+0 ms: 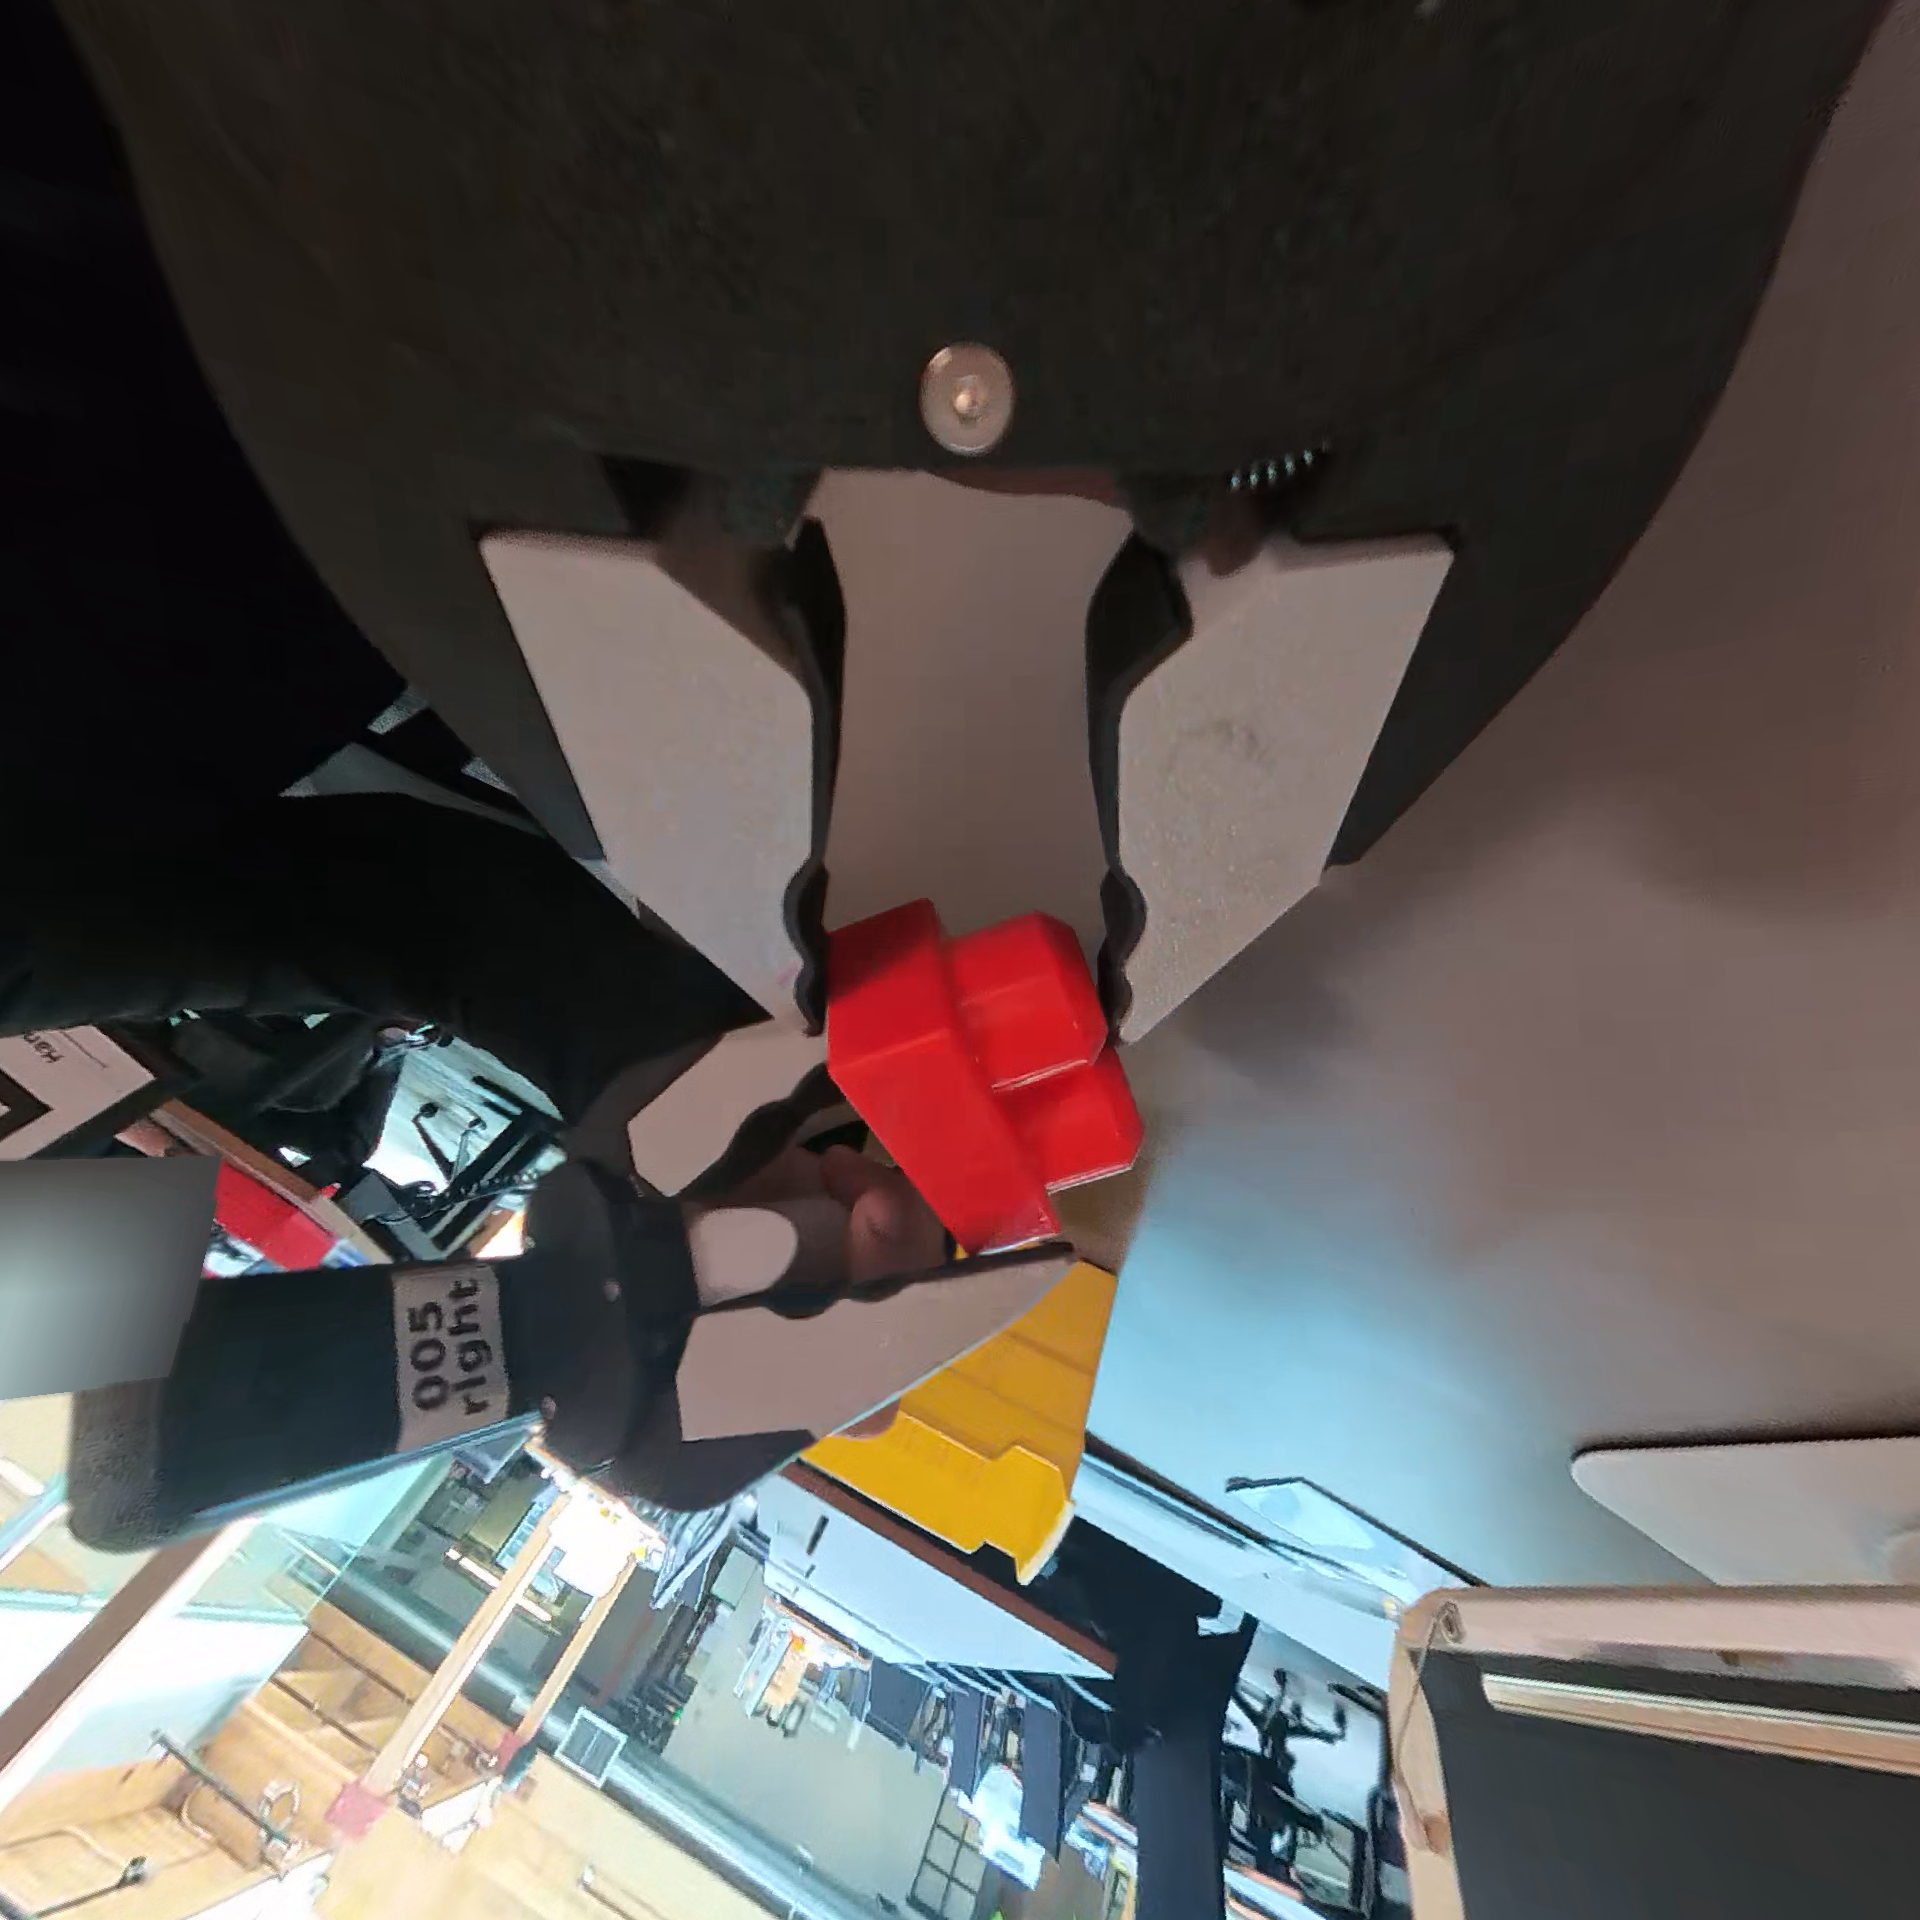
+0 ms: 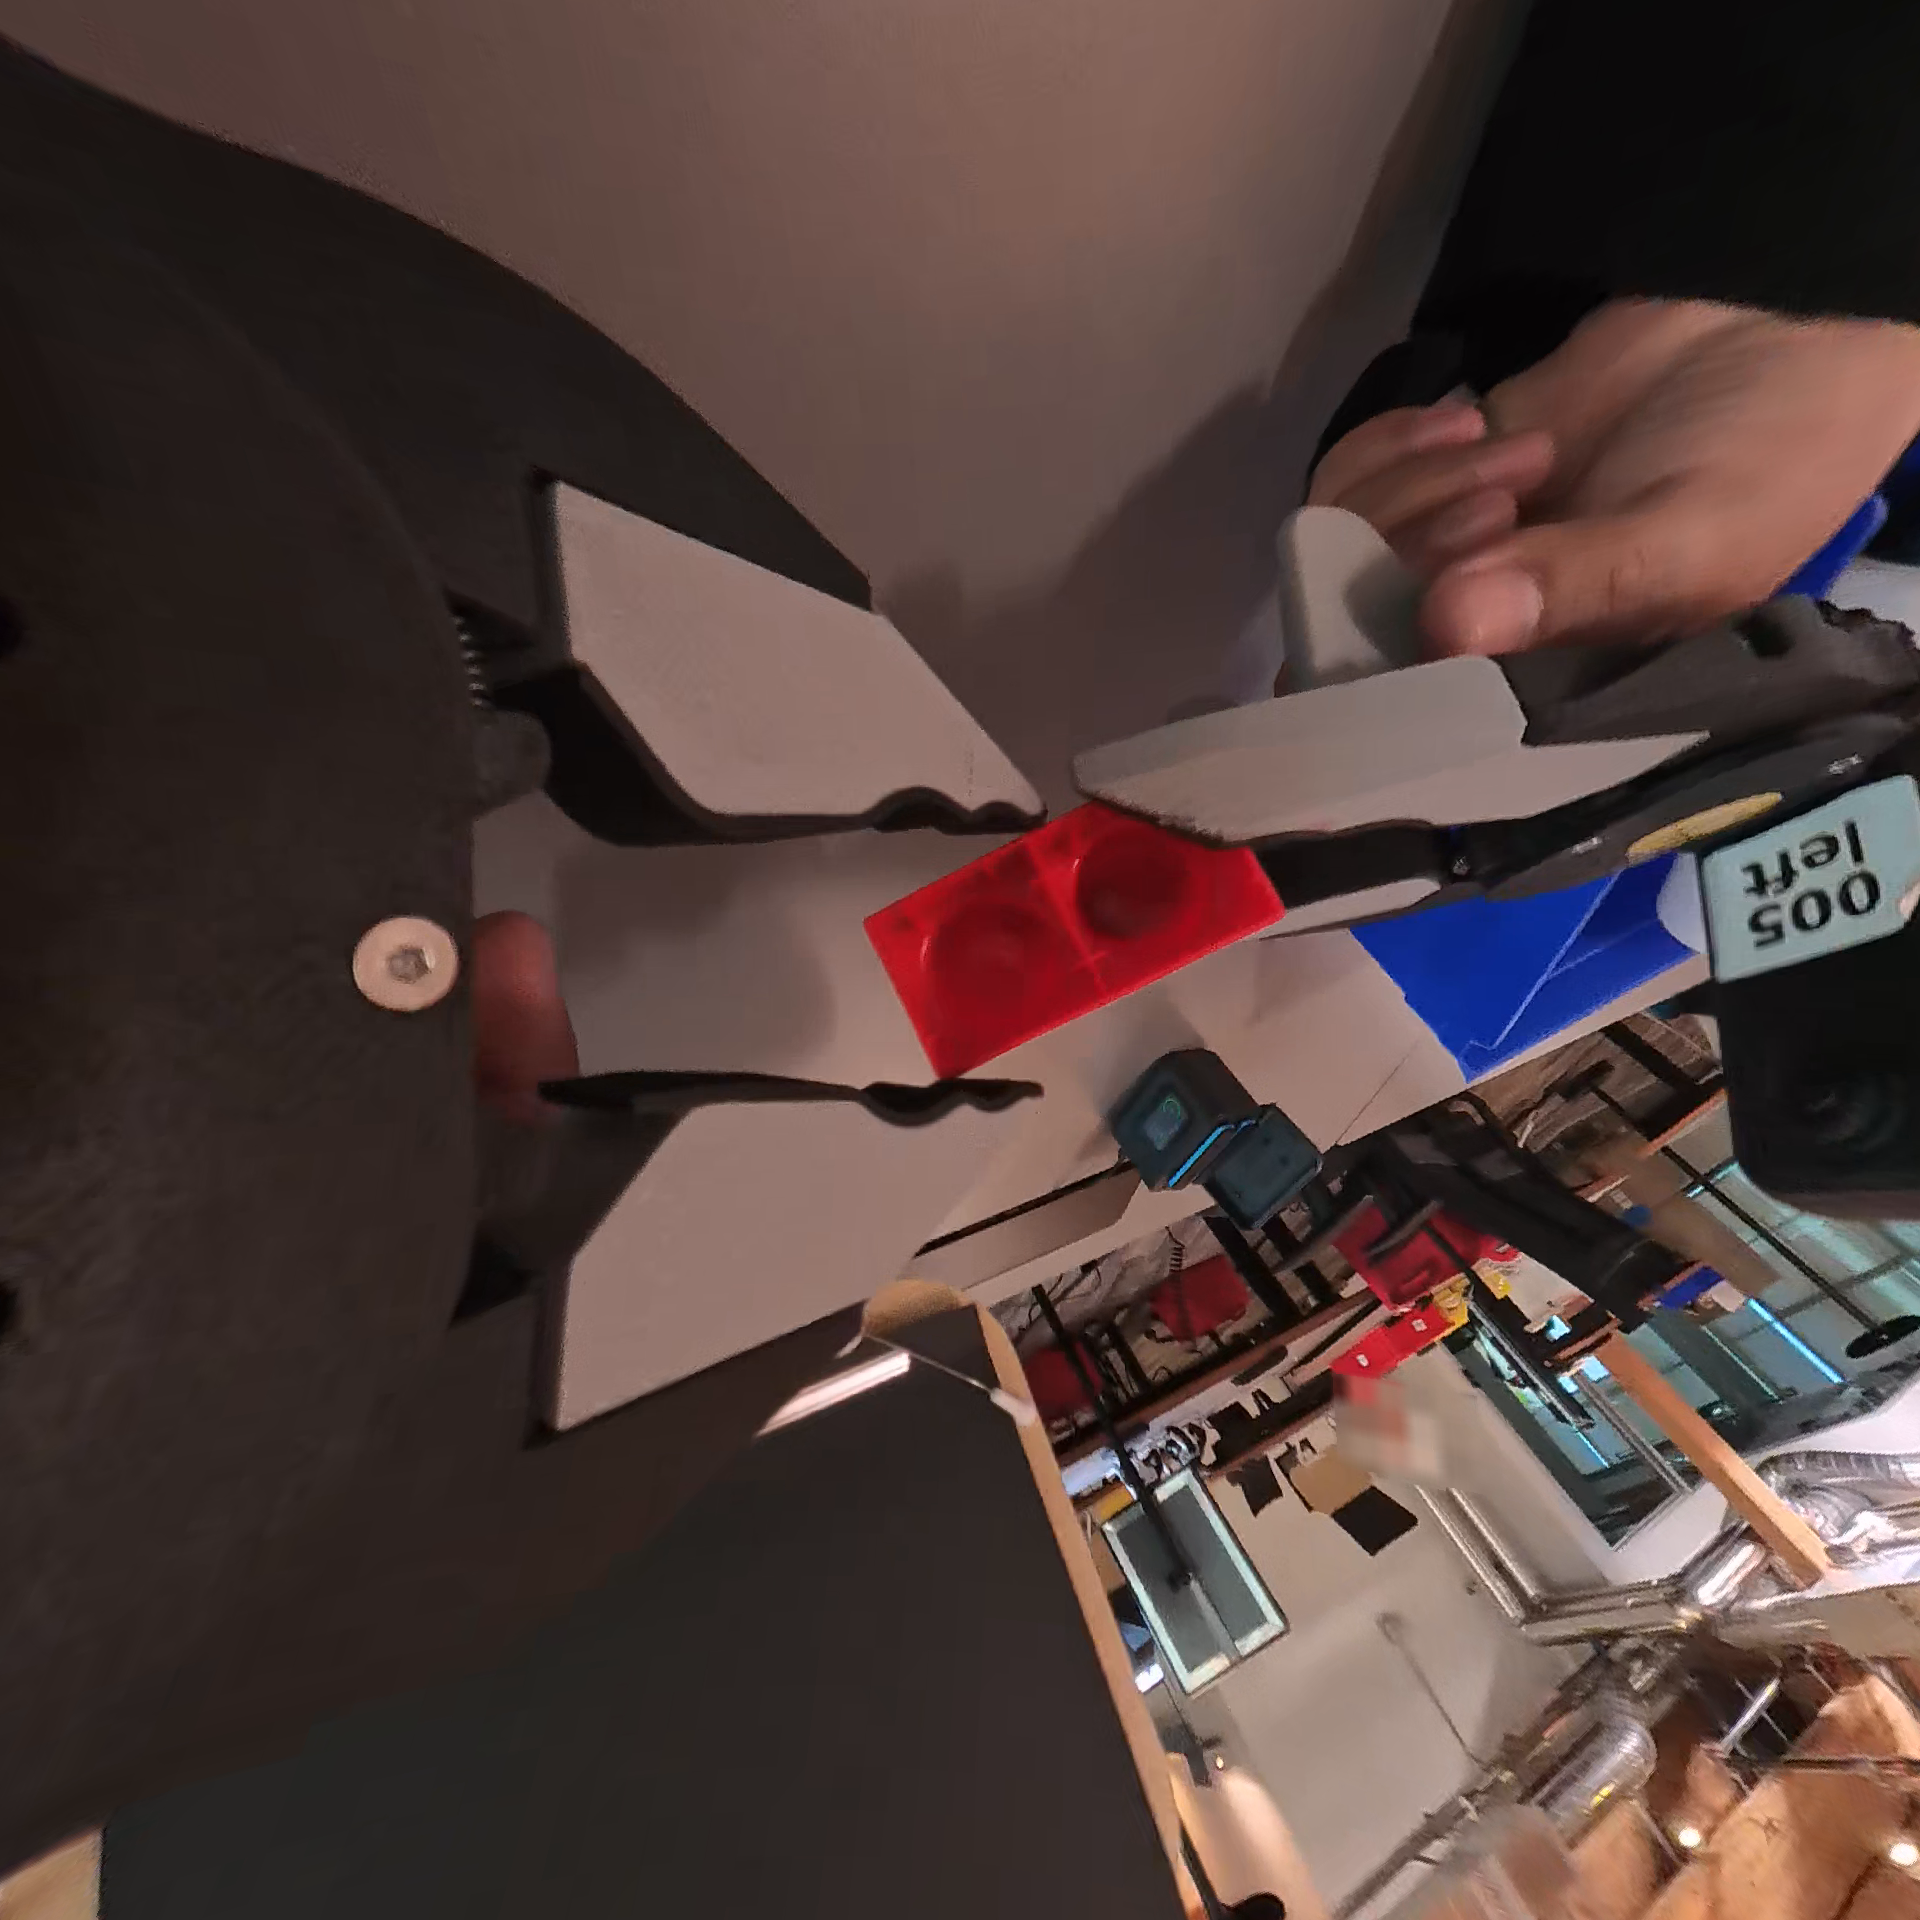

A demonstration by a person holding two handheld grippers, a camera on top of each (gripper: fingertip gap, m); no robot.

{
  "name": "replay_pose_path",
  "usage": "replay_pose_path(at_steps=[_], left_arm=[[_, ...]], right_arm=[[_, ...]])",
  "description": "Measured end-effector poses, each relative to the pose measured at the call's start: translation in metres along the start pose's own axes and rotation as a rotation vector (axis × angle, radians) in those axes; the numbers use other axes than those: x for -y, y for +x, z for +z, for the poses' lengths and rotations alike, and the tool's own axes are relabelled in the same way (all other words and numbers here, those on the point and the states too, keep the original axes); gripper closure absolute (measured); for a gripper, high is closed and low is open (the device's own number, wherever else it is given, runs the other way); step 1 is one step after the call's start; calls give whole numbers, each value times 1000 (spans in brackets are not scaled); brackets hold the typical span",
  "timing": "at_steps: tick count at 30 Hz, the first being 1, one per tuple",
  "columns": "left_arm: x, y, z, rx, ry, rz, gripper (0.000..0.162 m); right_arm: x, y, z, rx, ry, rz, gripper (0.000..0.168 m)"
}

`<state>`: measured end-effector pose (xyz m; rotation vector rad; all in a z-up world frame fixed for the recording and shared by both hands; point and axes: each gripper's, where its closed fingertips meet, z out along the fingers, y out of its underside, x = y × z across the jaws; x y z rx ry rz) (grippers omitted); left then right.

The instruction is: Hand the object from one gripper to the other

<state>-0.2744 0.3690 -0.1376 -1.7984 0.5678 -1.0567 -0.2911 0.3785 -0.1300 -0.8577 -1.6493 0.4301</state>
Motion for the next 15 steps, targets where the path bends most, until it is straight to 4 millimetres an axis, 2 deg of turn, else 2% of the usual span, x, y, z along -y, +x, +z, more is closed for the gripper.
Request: replay_pose_path(at_steps=[2,4,7,10,15], left_arm=[[3,-2,-1,16,16,14,111],[15,-1,-6,24,74,43,112],[33,0,-18,92,155,172,108],[40,-19,-24,358,145,428,105],[36,-27,-13,674,21,953,97]], right_arm=[[-1,3,1,-16,-12,-1,127],[1,11,0,-25,10,88,130],[2,40,-9,-49,98,373,137],[7,50,-16,101,231,764,136],[7,49,-13,347,351,1247,136]])
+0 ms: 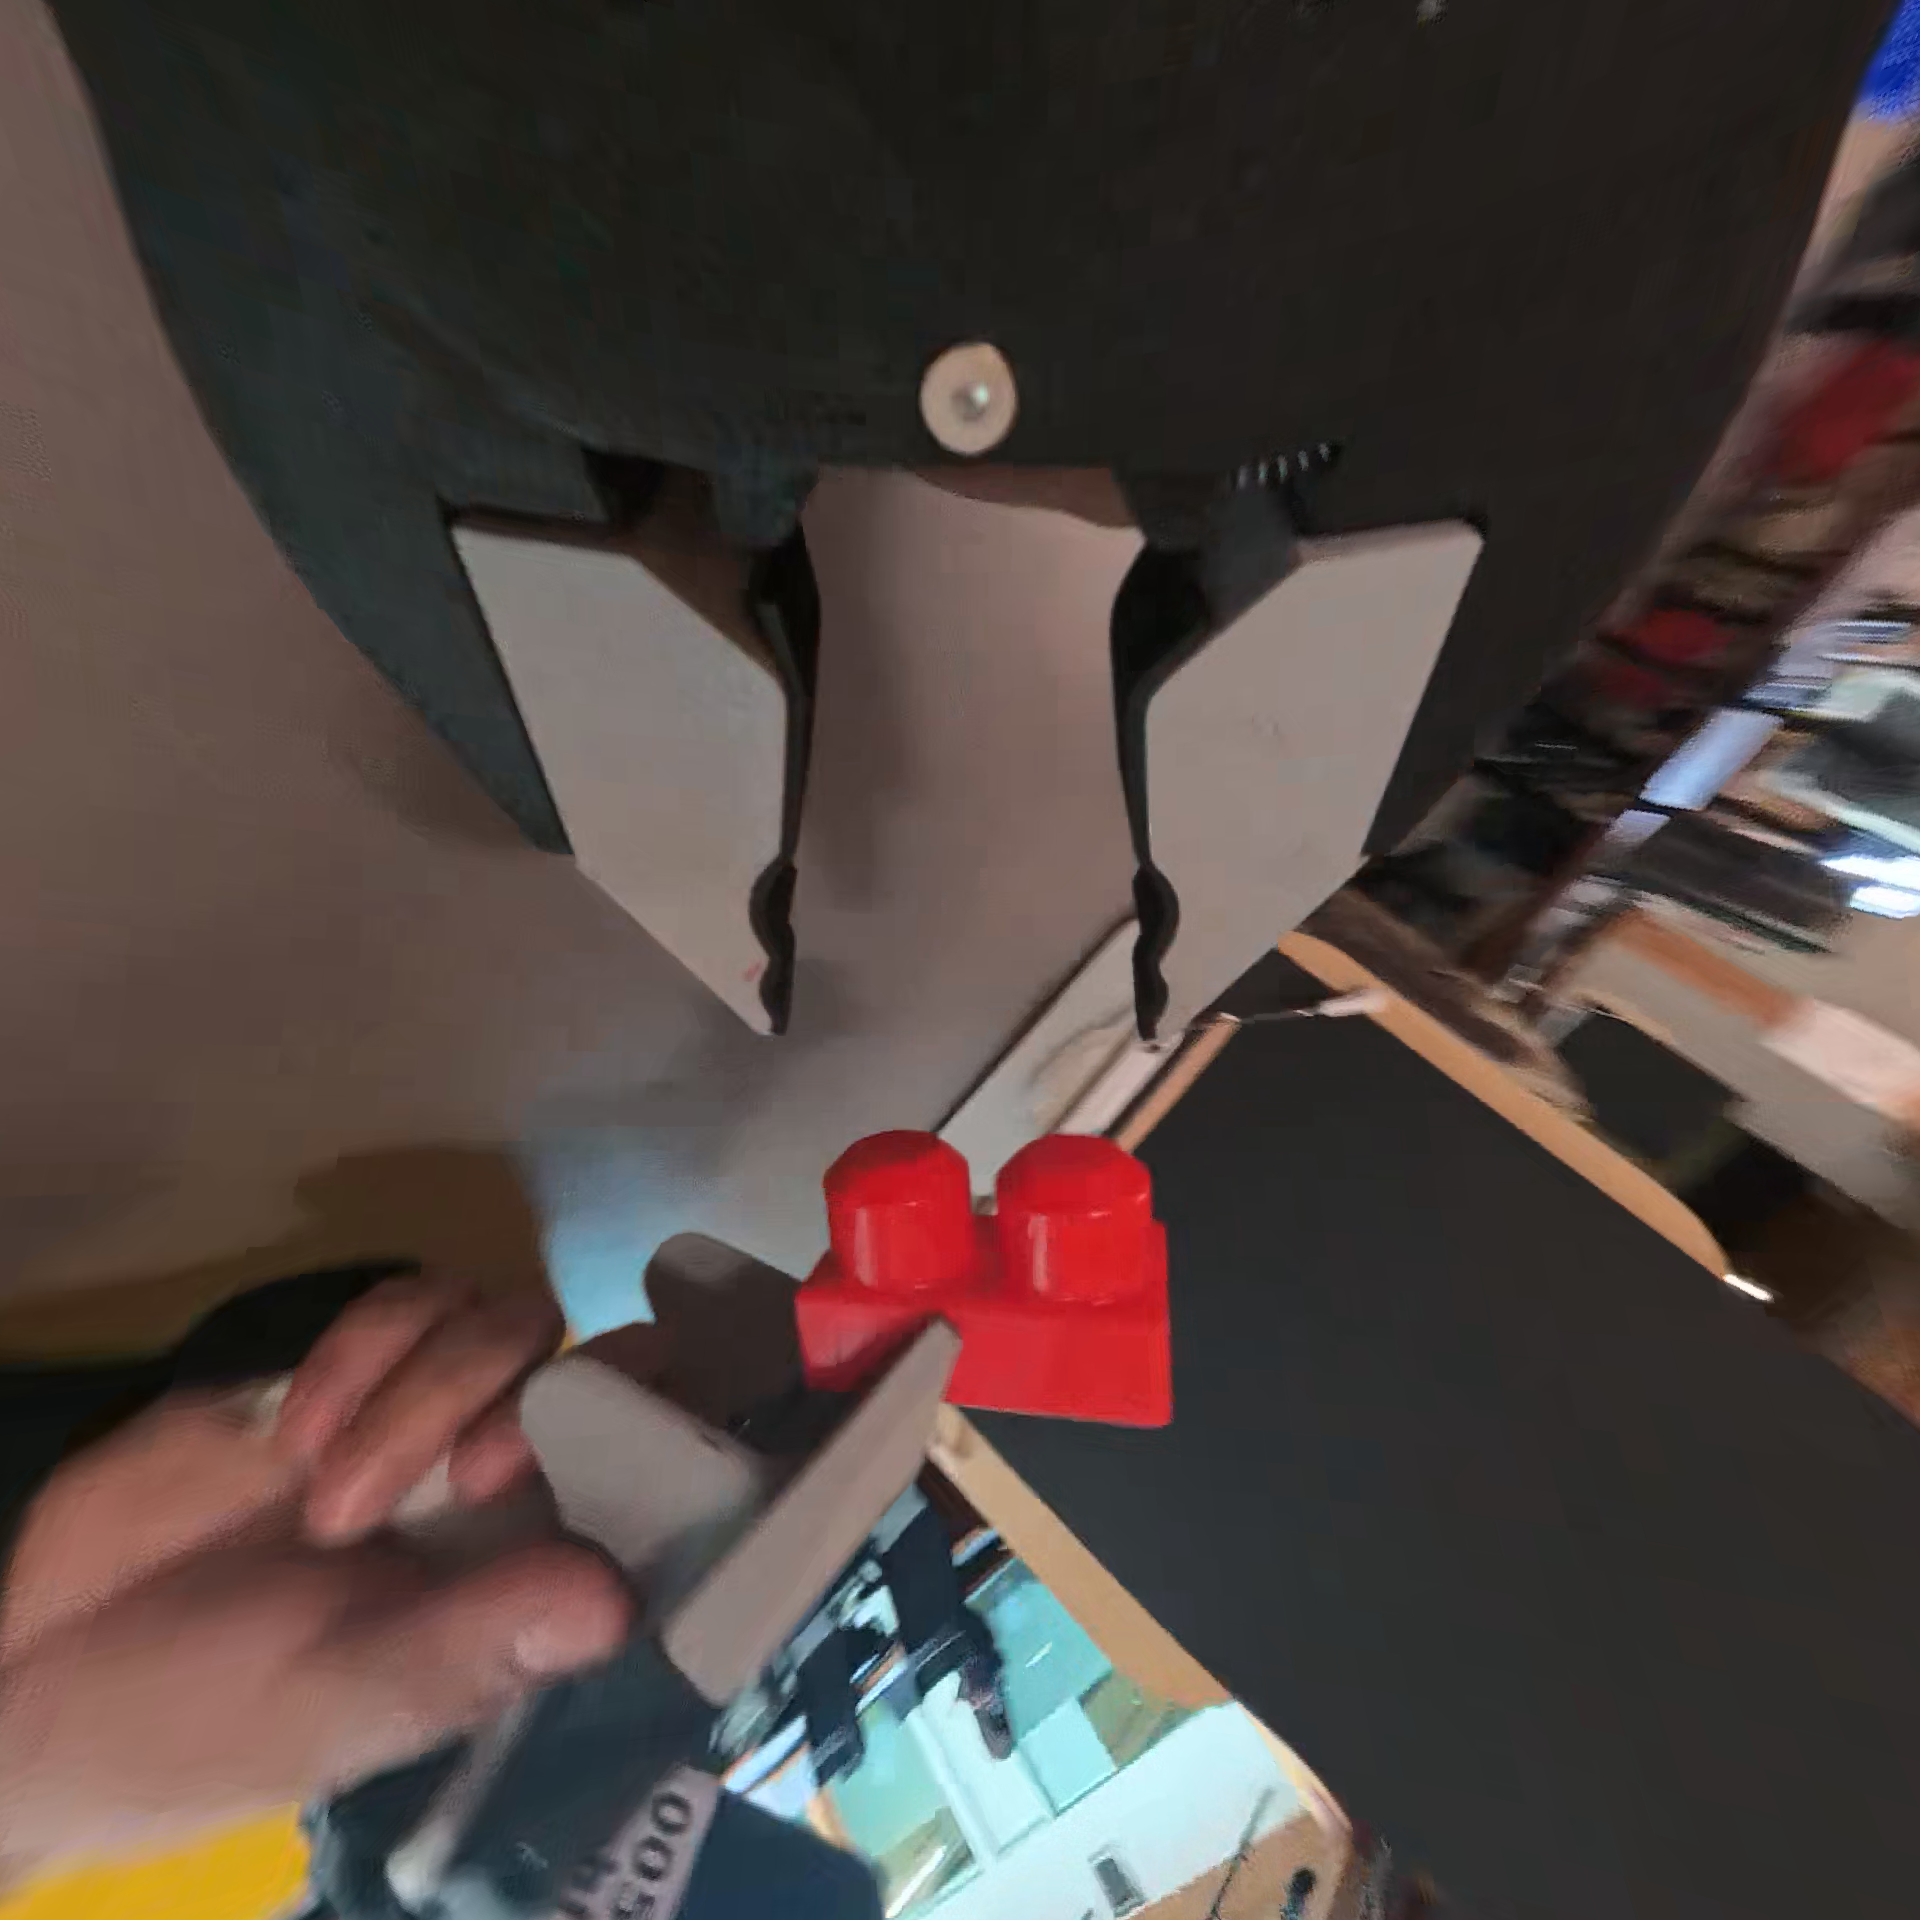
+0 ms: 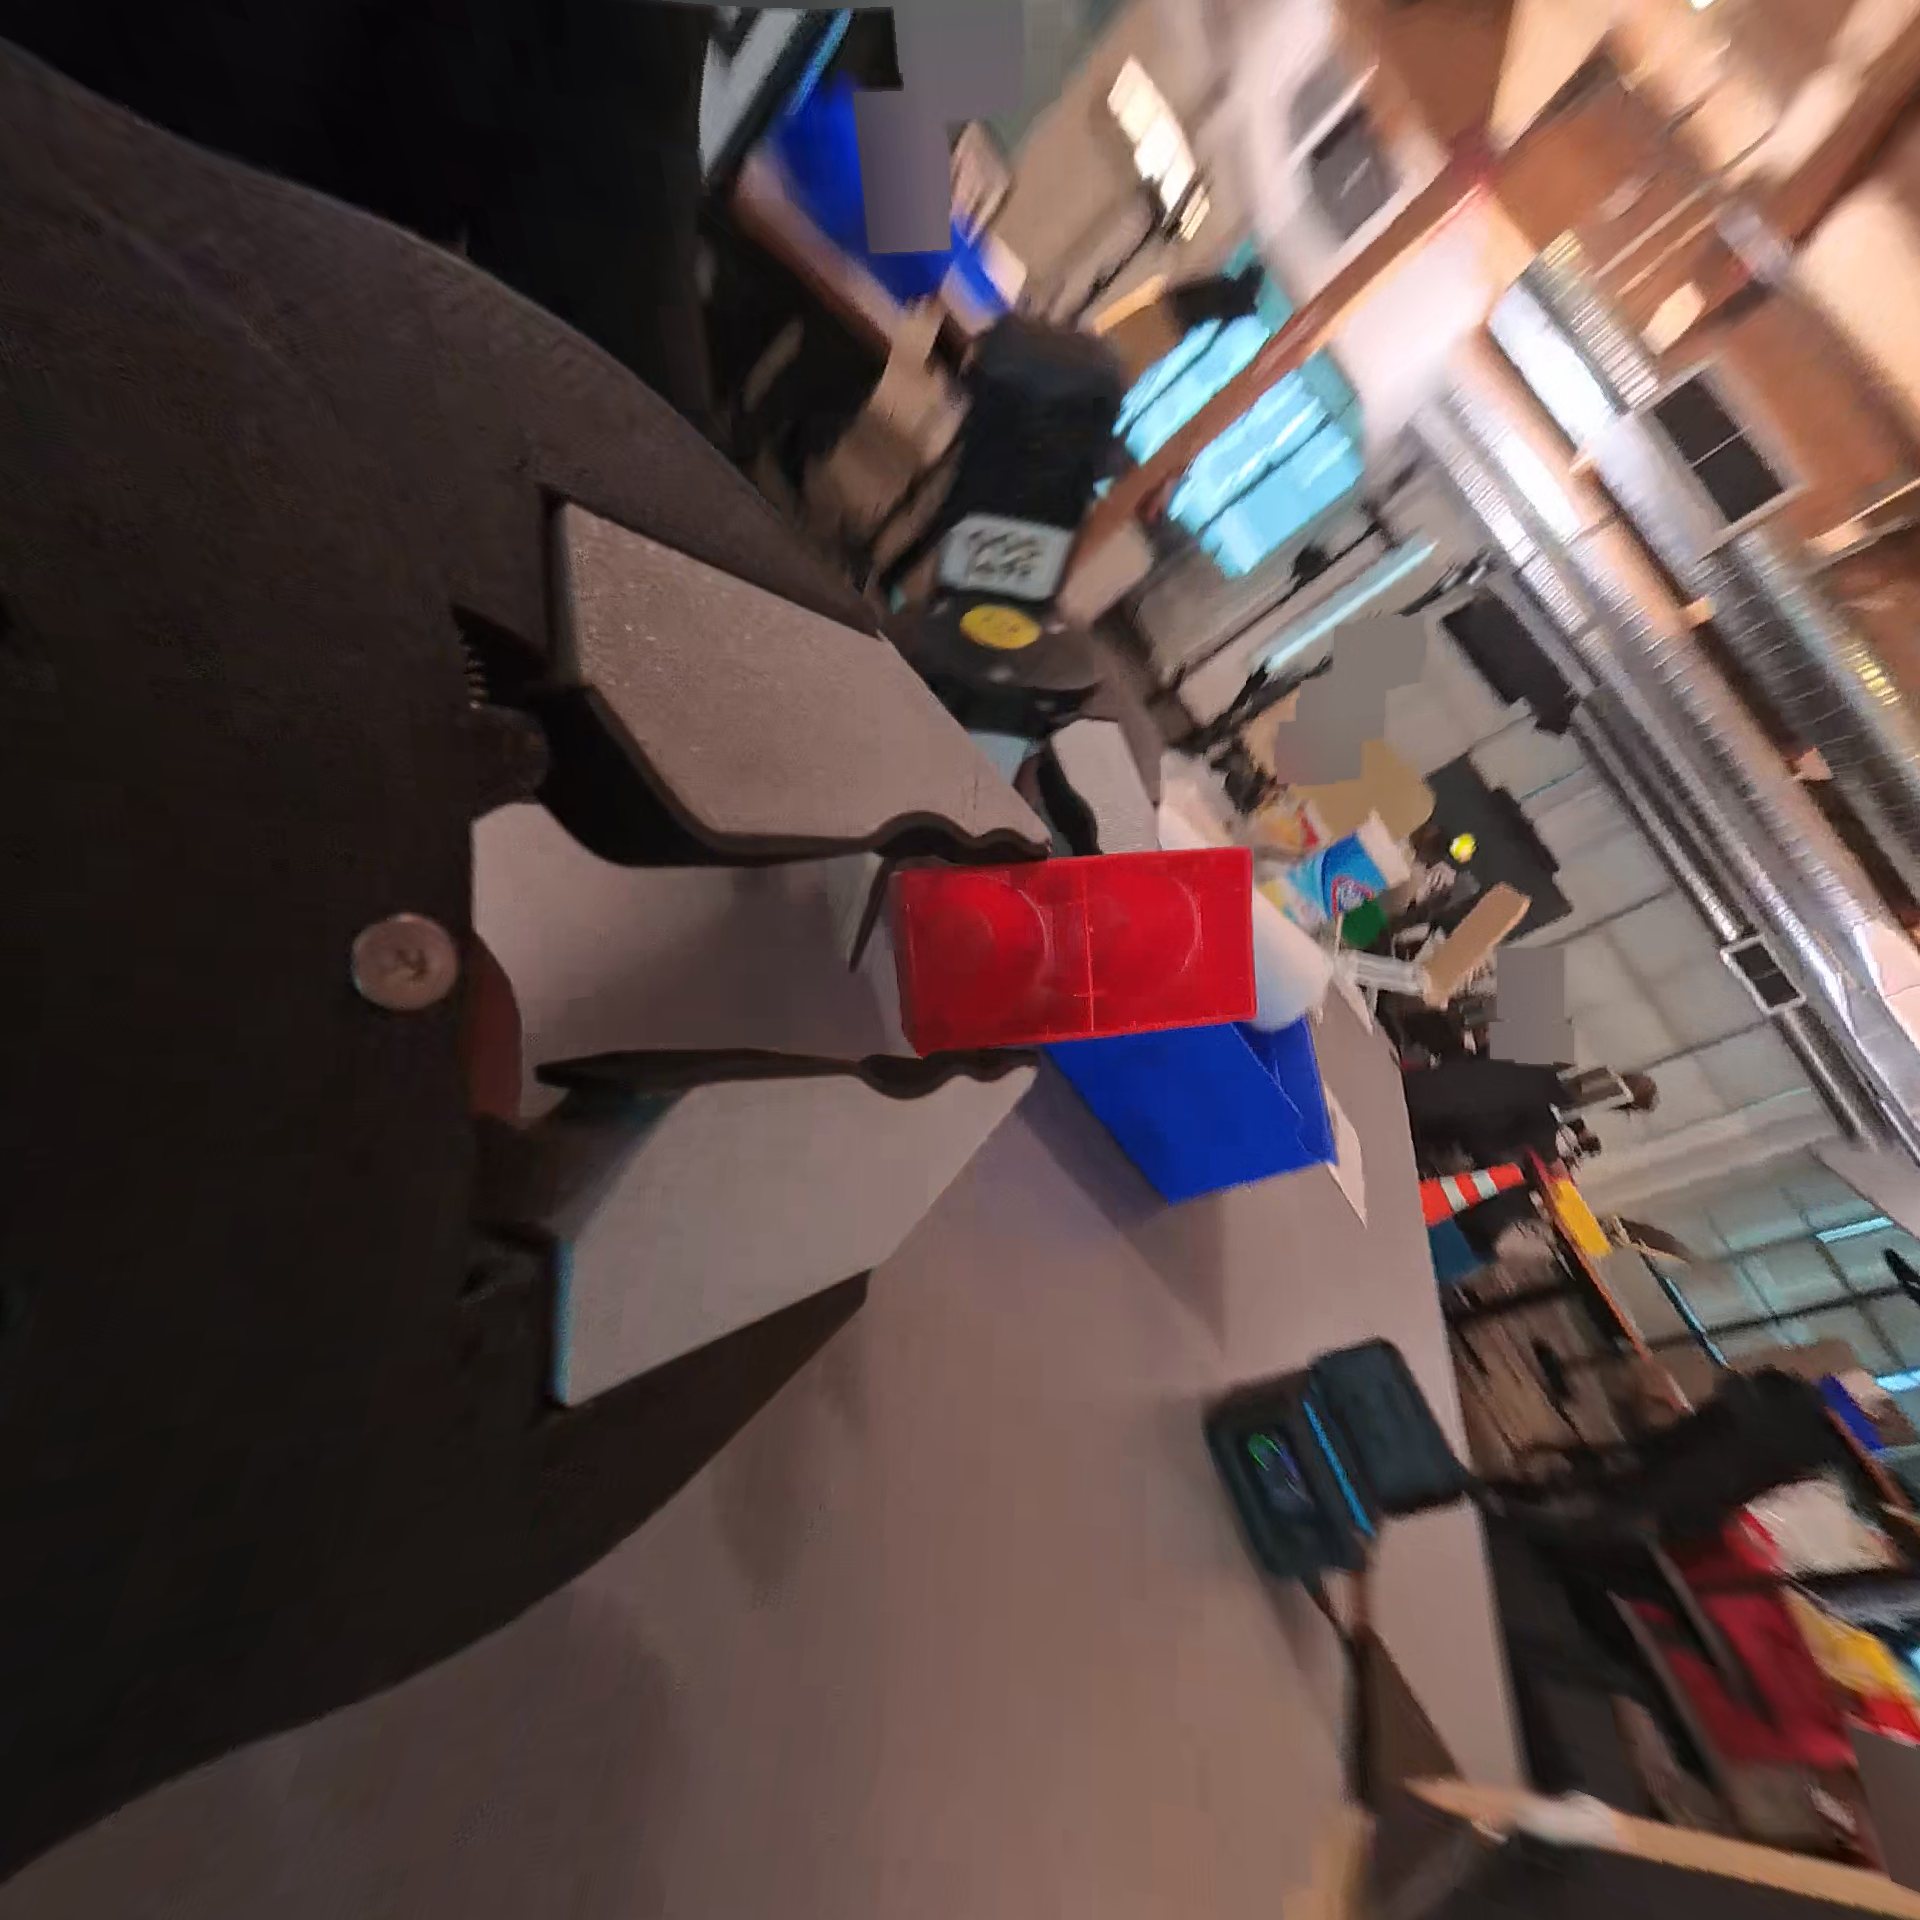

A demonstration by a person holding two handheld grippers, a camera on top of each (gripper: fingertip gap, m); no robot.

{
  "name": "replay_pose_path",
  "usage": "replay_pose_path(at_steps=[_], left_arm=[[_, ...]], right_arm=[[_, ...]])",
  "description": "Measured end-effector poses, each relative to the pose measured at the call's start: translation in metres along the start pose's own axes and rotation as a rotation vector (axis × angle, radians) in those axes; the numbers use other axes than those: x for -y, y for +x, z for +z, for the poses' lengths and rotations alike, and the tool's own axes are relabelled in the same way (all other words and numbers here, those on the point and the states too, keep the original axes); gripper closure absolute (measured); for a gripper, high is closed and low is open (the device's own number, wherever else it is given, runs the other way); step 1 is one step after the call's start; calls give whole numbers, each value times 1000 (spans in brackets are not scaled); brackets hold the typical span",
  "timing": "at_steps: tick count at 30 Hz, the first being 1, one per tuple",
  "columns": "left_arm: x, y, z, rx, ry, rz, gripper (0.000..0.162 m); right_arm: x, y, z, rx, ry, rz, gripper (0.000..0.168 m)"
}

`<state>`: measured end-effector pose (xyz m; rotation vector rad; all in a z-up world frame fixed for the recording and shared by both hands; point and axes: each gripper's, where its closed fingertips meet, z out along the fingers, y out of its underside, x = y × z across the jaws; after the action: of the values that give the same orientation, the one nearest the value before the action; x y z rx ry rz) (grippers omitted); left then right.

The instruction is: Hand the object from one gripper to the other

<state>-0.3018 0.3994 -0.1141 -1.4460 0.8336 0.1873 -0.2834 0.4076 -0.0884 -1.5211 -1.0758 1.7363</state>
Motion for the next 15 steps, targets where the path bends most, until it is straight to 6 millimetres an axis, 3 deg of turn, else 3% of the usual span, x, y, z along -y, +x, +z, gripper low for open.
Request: replay_pose_path(at_steps=[4,9,15], left_arm=[[2,-2,2,137,-13,254,94],[14,-12,-6,286,22,482,93],[13,-5,-3,318,4,661,107]], right_arm=[[-11,4,4,123,-15,314,136],[-24,-3,11,202,-75,478,136],[-31,-12,13,311,-120,619,136]])
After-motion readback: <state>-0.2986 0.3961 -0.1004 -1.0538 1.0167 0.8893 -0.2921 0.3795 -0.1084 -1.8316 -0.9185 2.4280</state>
